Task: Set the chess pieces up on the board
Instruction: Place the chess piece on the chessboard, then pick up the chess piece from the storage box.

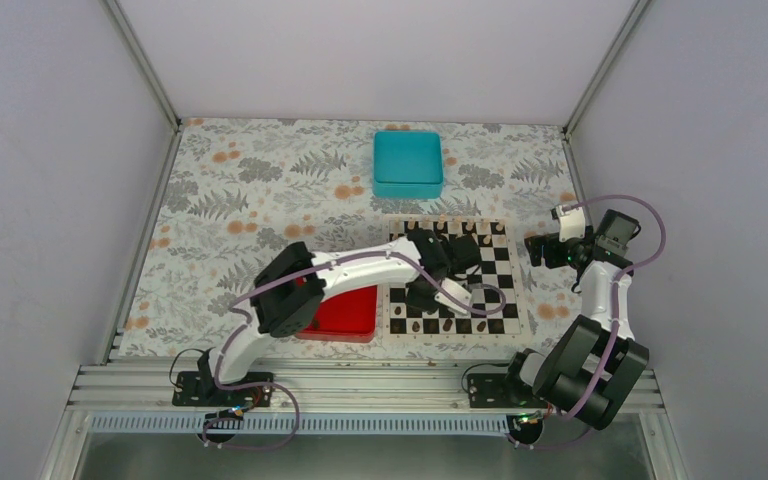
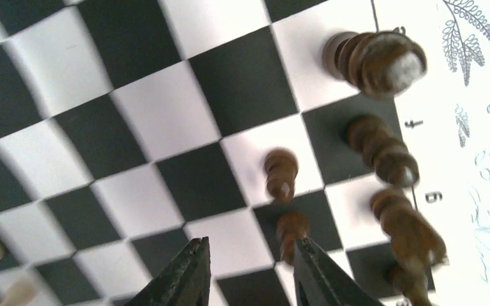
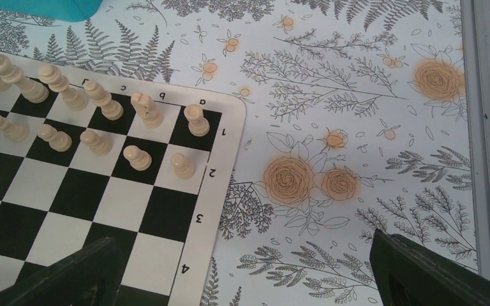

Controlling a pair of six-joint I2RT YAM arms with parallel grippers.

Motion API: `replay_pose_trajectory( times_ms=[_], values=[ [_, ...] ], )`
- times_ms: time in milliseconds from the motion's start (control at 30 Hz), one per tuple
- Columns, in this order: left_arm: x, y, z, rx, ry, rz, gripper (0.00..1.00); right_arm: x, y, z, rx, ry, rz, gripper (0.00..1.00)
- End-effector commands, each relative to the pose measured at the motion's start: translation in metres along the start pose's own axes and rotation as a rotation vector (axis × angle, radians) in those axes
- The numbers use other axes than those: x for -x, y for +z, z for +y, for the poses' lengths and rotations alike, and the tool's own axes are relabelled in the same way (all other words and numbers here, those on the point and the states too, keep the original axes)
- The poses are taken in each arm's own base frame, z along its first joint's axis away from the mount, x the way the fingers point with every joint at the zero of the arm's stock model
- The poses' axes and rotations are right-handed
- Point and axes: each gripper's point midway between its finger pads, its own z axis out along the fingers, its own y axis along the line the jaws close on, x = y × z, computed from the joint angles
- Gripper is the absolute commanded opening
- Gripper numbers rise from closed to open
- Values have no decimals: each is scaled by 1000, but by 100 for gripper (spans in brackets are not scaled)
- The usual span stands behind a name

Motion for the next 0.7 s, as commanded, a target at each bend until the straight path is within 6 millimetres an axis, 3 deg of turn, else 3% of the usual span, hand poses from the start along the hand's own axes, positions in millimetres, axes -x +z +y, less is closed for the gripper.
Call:
replay_pose_trajectory(
  times_ms=[0,133,300,367,500,667],
  values=[
    [-9,-59,22,170,-27,-23,37,11,-4,-4,4,-16,-26,100],
    [-39,-93,42,258,-97,-22,40,11,-4,-5,-1,-17,-25,100],
    [-98,-106,52,273,-237,-13,40,10,-4,-4,4,-13,-21,100],
    [-122,-102,49,268,-289,-10,40,9,-3,-4,3,-12,-19,100],
    [-163,-73,30,217,-370,26,40,9,-3,-4,6,-14,-19,100],
    [-183,-57,23,193,-425,7,40,8,-2,-4,11,-9,-15,100]
  ],
)
